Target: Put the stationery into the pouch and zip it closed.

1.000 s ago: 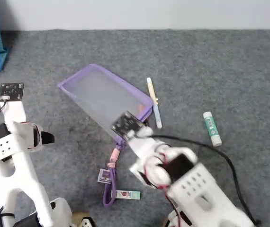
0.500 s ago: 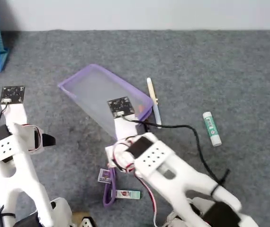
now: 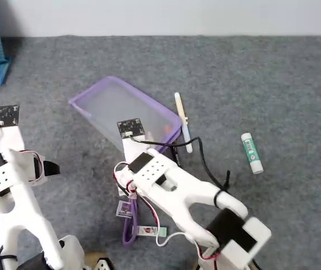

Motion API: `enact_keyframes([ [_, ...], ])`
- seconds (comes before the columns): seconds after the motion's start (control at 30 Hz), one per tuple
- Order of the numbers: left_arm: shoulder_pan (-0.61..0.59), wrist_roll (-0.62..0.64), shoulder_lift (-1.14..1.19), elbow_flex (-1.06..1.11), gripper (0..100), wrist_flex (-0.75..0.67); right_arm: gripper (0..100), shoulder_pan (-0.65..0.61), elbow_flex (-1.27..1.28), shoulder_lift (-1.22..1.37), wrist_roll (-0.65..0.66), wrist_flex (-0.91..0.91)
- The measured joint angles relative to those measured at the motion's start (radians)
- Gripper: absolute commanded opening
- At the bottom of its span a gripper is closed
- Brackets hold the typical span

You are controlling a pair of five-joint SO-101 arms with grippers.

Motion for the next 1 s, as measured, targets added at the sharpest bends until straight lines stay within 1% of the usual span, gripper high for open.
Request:
enact_keyframes([
  [0.27,-0.002,0.0,0.0,0.011,31,-0.021,20.3,-0.003,-0.072,0.098,-0.037,-0.011],
  [0.33,-0.002,0.0,0.0,0.011,31,-0.021,15.8,-0.003,-0.092,0.124,-0.04,-0.011],
  [0.43,-0.002,0.0,0.0,0.029,31,-0.021,1.3,0.003,-0.104,0.14,-0.04,-0.009],
  [0.47,-0.002,0.0,0.0,0.032,31,-0.021,0.3,0.011,-0.104,0.14,-0.04,-0.005],
  [0.53,-0.002,0.0,0.0,0.032,31,-0.021,3.9,0.031,-0.103,0.14,-0.04,0.011],
  [0.6,-0.002,0.0,0.0,0.032,31,-0.021,0.9,0.046,-0.103,0.14,-0.04,0.04],
  [0.7,-0.002,0.0,0.0,0.032,26,-0.021,0.9,0.04,-0.103,0.091,-0.038,0.092],
  [0.77,-0.002,0.0,0.0,0.032,21,-0.021,0.8,0.035,-0.103,0.026,-0.014,0.143],
  [0.8,-0.002,0.0,0.0,0.032,21,-0.021,0.8,0.037,-0.103,-0.017,0.003,0.172],
  [0.87,-0.002,0.0,0.0,0.032,22,-0.021,0.8,0.04,-0.103,-0.107,0.049,0.218],
  [1.0,-0.002,0.0,0.0,0.04,24,-0.021,0.8,0.04,-0.103,-0.304,0.19,0.256],
])
